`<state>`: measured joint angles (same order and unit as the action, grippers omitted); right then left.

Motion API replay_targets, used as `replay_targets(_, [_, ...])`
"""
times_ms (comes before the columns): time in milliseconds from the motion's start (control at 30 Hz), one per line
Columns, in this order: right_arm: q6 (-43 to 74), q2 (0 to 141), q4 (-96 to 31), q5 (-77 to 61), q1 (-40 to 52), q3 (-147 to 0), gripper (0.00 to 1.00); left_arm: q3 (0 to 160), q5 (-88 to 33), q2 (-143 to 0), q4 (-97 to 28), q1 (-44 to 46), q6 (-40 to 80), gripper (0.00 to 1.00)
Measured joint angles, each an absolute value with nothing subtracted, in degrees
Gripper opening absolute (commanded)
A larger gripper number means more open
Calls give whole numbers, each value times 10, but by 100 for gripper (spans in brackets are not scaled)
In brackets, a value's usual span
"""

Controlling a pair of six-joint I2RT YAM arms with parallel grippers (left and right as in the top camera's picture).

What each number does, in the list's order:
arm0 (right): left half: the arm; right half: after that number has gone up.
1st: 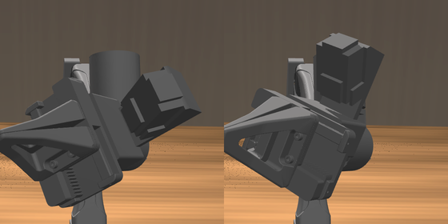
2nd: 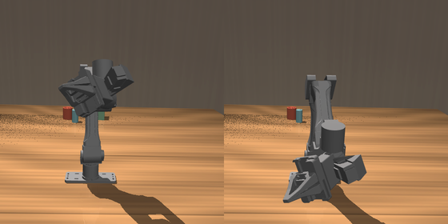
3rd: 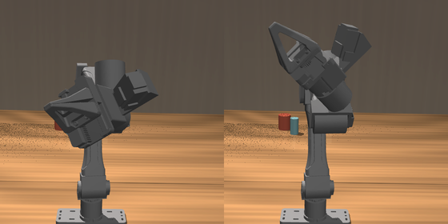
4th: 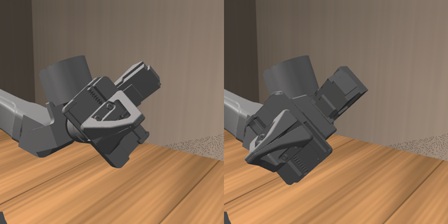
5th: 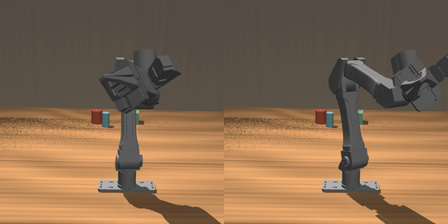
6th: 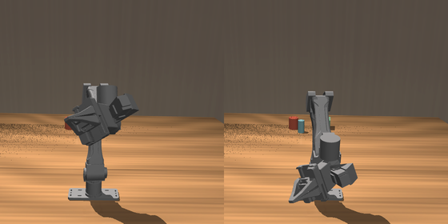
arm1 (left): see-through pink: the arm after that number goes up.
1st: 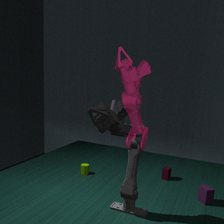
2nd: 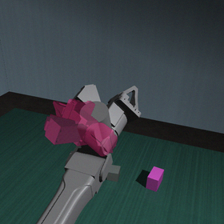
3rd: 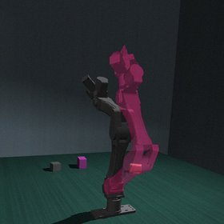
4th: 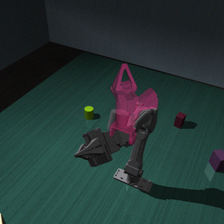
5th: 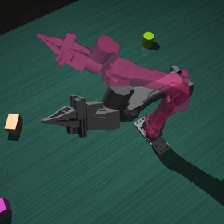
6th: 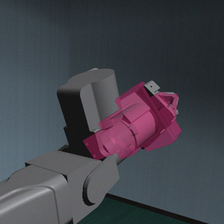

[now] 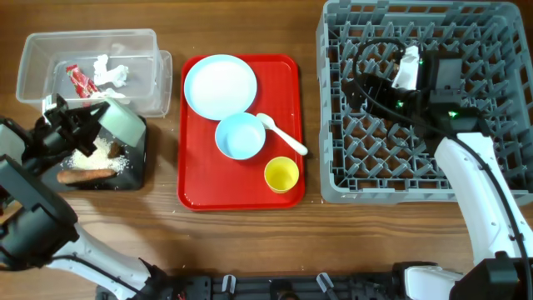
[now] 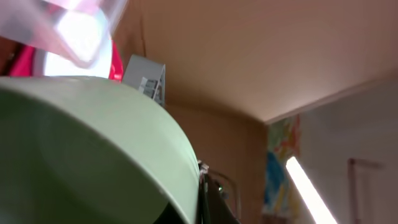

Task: Sort waste into correct bins and load items into the dishwasher rack
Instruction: 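Grasp the small green bowl and tip its brown scrap onto black tray, then set green bowl down and grasp the yellow cup with left gripper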

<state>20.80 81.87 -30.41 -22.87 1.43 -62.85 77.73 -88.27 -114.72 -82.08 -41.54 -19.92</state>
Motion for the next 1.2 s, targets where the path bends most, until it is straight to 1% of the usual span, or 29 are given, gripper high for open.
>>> replay_targets(67, [208, 819, -305, -227, 15, -628, 100, 777, -839, -1066, -822, -377, -257, 4])
replay_targets(100, [208, 819, -307, -224, 15, -628, 99, 778, -790, -1017, -808, -341, -272, 4])
replay_targets(167, [208, 819, -306, -220, 14, -629, 100, 778, -693, -973, -786, -276, -265, 4])
replay_targets(267, [208, 819, -307, -214, 15, -628, 100, 778, -488, -966, -740, -146, -170, 4])
replay_targets(300, [208, 819, -306, -214, 14, -628, 100, 778, -401, -966, -734, -99, -121, 4])
replay_targets(367, [208, 819, -307, -214, 15, -628, 100, 778, -278, -966, -735, -16, -50, 4])
replay_targets(500, [208, 819, -307, -209, 14, -628, 100, 778, -182, -966, -730, 89, 15, 4])
replay_targets(533, [208, 819, -307, -208, 15, -628, 100, 773, -176, -966, -716, 123, 21, 4])
replay_targets(633, [208, 819, -306, -206, 14, -628, 100, 723, -159, -965, -639, 181, 54, 5])
replay_targets(733, [208, 819, -305, -205, 15, -628, 100, 662, -146, -965, -577, 230, 81, 19])
replay_targets(767, [208, 819, -305, -205, 14, -628, 100, 653, -143, -965, -569, 238, 84, 26])
replay_targets(800, [208, 819, -305, -205, 15, -628, 100, 647, -142, -965, -568, 246, 89, 39])
replay_targets(833, [208, 819, -306, -205, 14, -628, 100, 644, -141, -965, -569, 256, 93, 45])
replay_targets(900, [208, 819, -306, -205, 14, -628, 100, 644, -140, -965, -568, 260, 96, 57])
replay_targets(933, [208, 819, -306, -205, 15, -628, 100, 644, -138, -965, -568, 260, 96, 57])
replay_targets(967, [208, 819, -306, -205, 15, -628, 100, 646, -137, -965, -569, 258, 96, 63])
replay_targets(1000, [208, 819, -305, -205, 15, -628, 100, 668, -135, -968, -593, 251, 97, 73])
replay_targets(1033, [208, 819, -305, -205, 15, -628, 100, 692, -133, -968, -601, 243, 96, 79])
replay_targets(1067, [208, 819, -305, -205, 15, -628, 100, 735, -133, -970, -621, 232, 99, 81])
replay_targets(1100, [208, 819, -305, -205, 15, -628, 100, 790, -134, -968, -621, 220, 95, 81])
replay_targets(1200, [208, 819, -305, -205, 15, -628, 100, 816, -162, -968, -622, 226, 60, 70])
